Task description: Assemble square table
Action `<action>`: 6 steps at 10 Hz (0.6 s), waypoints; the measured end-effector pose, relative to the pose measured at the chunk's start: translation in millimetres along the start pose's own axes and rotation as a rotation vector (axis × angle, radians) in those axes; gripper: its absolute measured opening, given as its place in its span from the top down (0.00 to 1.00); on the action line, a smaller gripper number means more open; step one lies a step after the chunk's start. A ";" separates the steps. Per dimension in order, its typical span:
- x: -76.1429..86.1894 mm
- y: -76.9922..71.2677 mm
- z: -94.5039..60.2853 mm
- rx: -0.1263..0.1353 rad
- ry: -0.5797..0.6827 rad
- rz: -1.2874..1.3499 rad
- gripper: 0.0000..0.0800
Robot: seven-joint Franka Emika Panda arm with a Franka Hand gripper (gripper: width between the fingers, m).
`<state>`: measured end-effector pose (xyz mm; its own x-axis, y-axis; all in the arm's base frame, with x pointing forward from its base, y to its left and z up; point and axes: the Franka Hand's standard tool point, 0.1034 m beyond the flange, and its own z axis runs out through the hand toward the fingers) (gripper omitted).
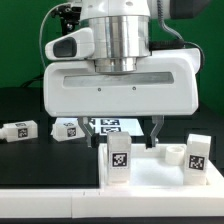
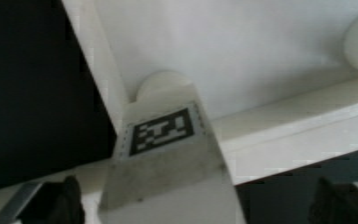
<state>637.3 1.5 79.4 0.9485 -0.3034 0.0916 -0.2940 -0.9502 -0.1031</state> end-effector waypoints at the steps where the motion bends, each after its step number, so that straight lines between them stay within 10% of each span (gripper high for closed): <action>1: 0.0 0.2 0.1 -0.001 0.000 0.015 0.34; 3: 0.6 2.8 0.0 -0.004 0.001 0.061 0.64; 6: 0.5 5.4 1.2 -0.010 0.003 0.432 0.64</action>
Offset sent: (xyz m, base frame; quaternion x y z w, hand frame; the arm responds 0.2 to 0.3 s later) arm 0.0000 0.0000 0.0000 0.0000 0.0000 0.1296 0.9916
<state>636.3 -3.7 77.7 0.7377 -0.6736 0.0444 -0.6651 -0.7365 -0.1233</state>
